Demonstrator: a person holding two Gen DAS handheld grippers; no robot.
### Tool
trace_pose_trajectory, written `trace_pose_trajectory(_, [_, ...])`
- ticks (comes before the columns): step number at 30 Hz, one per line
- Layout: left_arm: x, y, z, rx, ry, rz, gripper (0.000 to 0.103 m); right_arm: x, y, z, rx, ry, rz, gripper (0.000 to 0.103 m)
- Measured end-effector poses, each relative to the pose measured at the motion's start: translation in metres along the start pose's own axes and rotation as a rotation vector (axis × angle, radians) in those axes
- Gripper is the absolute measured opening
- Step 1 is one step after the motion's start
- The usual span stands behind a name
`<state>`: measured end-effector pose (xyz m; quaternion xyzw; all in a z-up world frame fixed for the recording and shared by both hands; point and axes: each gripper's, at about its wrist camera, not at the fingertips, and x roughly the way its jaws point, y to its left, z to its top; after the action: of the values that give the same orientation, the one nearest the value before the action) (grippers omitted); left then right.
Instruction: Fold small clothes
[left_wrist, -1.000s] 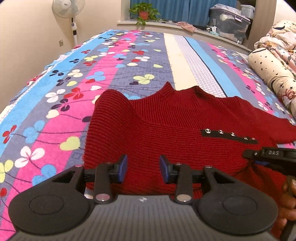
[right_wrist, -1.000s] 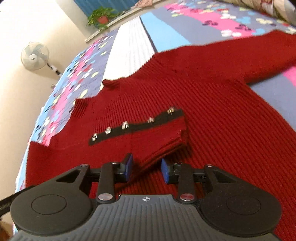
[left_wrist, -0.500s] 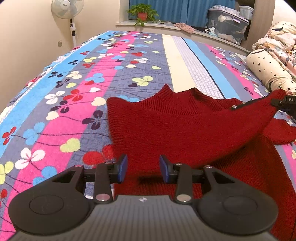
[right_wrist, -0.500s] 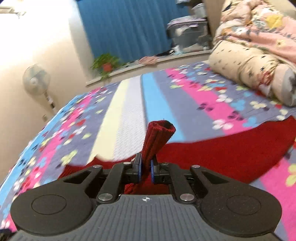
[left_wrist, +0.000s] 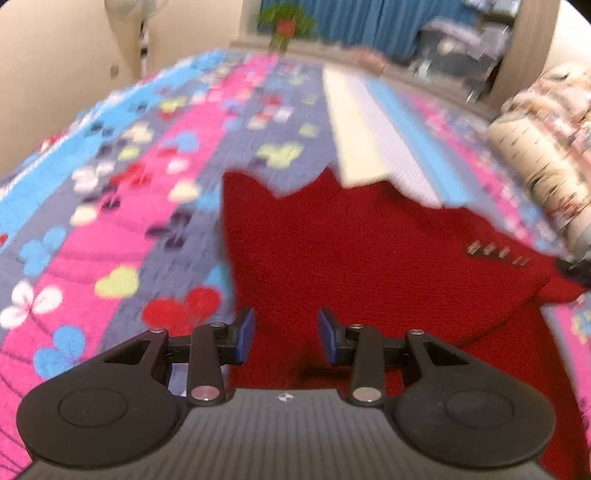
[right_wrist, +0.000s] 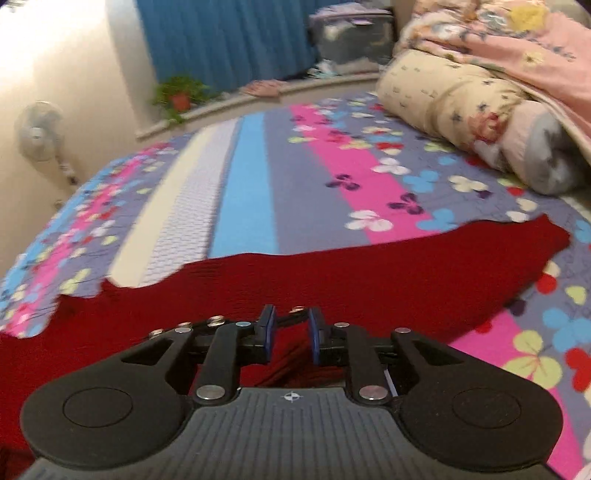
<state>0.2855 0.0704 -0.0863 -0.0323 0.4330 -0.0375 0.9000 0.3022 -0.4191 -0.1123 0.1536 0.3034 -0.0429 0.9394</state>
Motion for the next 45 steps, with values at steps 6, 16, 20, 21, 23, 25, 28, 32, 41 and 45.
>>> trace_pose_trajectory(6, [0.015, 0.038, 0.005, -0.195, 0.009, 0.014, 0.039, 0.007, 0.0, -0.014, 0.04, 0.081, 0.076, 0.026])
trace_pose_trajectory(16, [0.031, 0.031, 0.025, -0.193, -0.112, -0.111, 0.05, -0.036, 0.007, -0.042, 0.019, 0.147, 0.152, 0.03])
trace_pose_trajectory(20, [0.041, 0.036, 0.02, -0.122, -0.118, 0.0, 0.012, -0.03, 0.004, -0.053, -0.01, 0.151, 0.139, 0.031])
trace_pose_trajectory(21, [0.038, 0.043, 0.02, -0.15, -0.131, 0.055, 0.008, -0.027, 0.003, -0.055, -0.004, 0.161, 0.135, 0.03])
trace_pose_trajectory(23, [0.031, 0.046, 0.02, -0.147, -0.149, 0.133, 0.0, -0.022, -0.001, -0.056, 0.001, 0.168, 0.123, 0.03])
trace_pose_trajectory(25, [0.024, 0.041, 0.022, -0.134, -0.153, 0.135, 0.0, -0.018, -0.002, -0.054, -0.003, 0.163, 0.116, 0.03])
trace_pose_trajectory(28, [0.008, 0.018, 0.019, -0.063, -0.175, 0.019, 0.001, -0.009, -0.006, -0.053, 0.011, 0.163, 0.098, 0.03])
trace_pose_trajectory(32, [0.039, -0.015, -0.012, 0.106, 0.004, -0.007, 0.006, 0.0, -0.011, -0.056, 0.043, 0.181, 0.084, 0.03])
trace_pose_trajectory(41, [-0.084, -0.054, -0.02, 0.198, -0.166, 0.003, 0.054, -0.014, -0.08, -0.012, 0.232, 0.058, 0.001, 0.03])
trace_pose_trajectory(45, [-0.094, -0.068, -0.059, 0.192, -0.221, -0.002, 0.075, -0.008, -0.141, 0.001, 0.35, 0.003, -0.126, 0.031])
